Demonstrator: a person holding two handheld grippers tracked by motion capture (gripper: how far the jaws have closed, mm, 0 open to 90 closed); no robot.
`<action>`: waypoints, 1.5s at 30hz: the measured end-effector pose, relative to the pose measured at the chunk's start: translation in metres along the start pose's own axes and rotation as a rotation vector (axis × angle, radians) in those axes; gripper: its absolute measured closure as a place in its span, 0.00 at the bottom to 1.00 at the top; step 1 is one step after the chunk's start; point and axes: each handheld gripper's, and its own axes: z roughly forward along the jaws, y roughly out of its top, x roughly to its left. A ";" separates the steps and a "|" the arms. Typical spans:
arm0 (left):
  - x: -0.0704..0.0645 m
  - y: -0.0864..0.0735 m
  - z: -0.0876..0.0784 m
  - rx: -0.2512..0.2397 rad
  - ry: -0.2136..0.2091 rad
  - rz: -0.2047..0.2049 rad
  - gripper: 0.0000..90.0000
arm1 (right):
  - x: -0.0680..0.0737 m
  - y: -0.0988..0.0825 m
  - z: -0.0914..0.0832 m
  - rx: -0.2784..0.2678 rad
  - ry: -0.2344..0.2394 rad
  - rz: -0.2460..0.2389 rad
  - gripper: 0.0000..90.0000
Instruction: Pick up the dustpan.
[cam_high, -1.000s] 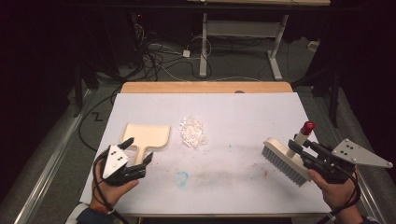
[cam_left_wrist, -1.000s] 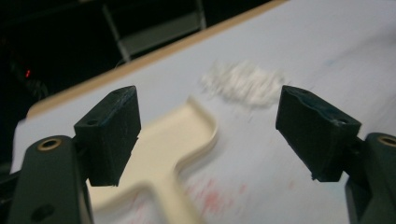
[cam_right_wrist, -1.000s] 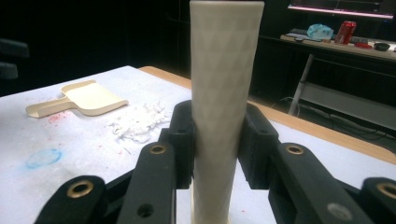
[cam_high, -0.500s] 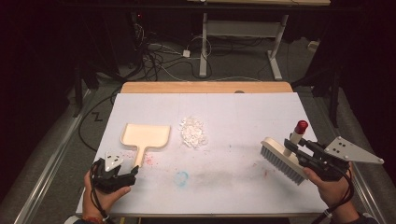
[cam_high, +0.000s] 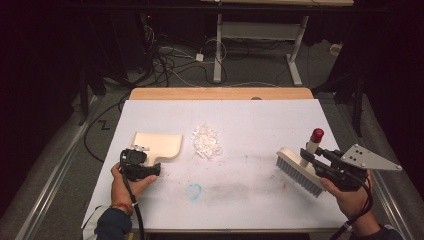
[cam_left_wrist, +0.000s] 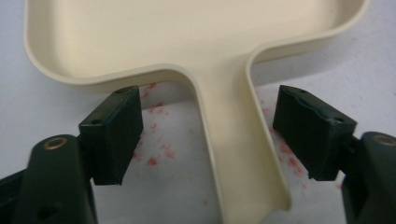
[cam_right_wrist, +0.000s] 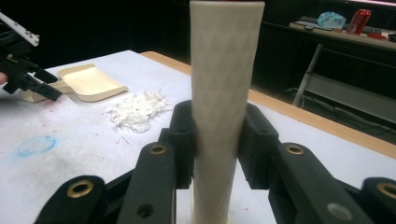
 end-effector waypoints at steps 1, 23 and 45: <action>0.002 0.000 0.001 -0.008 -0.013 -0.017 0.24 | 0.000 0.000 0.000 -0.001 -0.001 0.002 0.78; 0.002 0.011 -0.005 0.020 -0.039 0.061 0.71 | 0.002 -0.002 0.006 0.041 0.030 -0.007 0.78; -0.026 -0.028 -0.063 0.082 -0.120 0.303 0.71 | -0.003 -0.005 0.014 0.035 0.006 0.006 0.78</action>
